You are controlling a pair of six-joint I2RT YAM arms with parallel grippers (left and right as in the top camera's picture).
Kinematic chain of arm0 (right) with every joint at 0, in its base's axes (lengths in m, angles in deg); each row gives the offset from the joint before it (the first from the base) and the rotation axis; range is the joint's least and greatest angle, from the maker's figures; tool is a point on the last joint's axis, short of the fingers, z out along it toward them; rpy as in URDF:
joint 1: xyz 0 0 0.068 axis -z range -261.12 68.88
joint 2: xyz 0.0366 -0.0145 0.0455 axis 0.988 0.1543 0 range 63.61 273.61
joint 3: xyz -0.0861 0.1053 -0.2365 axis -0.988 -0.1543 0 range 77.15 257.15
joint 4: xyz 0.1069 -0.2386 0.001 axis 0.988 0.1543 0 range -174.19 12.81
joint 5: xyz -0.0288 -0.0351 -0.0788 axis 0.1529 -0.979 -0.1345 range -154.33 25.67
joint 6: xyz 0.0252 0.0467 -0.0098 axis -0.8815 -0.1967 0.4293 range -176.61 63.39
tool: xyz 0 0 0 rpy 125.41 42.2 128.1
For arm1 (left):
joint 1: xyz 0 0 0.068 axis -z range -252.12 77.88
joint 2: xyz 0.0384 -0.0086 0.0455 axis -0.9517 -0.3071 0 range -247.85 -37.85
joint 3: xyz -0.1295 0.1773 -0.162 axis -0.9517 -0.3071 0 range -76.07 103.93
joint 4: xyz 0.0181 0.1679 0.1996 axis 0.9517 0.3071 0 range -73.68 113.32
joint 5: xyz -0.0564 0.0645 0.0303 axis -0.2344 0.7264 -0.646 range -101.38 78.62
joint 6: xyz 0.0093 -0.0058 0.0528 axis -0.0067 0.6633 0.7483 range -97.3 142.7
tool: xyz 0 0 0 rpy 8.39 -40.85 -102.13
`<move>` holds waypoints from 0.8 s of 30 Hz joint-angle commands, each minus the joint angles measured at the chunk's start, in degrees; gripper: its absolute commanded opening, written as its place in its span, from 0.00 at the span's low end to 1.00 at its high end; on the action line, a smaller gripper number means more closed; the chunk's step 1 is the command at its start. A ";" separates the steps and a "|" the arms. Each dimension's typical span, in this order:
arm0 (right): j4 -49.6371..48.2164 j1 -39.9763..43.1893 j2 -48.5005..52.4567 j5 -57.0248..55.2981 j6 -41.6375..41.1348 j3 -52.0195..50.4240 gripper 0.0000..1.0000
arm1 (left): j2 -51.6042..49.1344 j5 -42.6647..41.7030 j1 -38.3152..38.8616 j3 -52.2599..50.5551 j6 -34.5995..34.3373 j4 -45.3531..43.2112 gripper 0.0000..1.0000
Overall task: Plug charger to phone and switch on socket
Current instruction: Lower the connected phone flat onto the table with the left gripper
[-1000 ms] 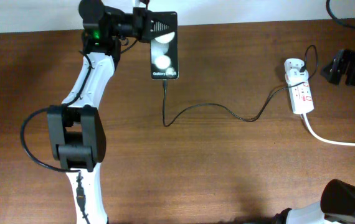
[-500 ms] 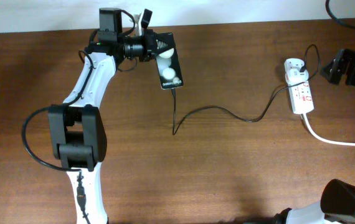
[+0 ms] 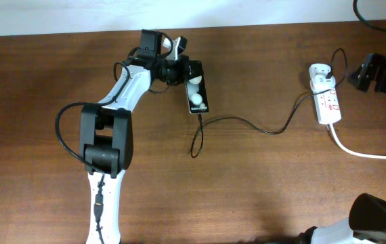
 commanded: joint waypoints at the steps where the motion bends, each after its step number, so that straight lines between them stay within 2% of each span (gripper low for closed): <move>1: 0.17 -0.26 0.28 0.31 0.15 -0.50 0.99 | 0.09 1.81 -0.04 0.35 1.11 -0.42 0.00; 15: 0.15 -0.26 0.28 0.31 0.15 -1.70 0.99 | -0.33 7.37 3.96 0.35 0.68 -1.25 0.00; 24: 0.20 -0.26 0.28 0.31 0.15 -1.70 0.99 | -3.58 6.73 4.00 0.35 -1.20 -0.72 0.00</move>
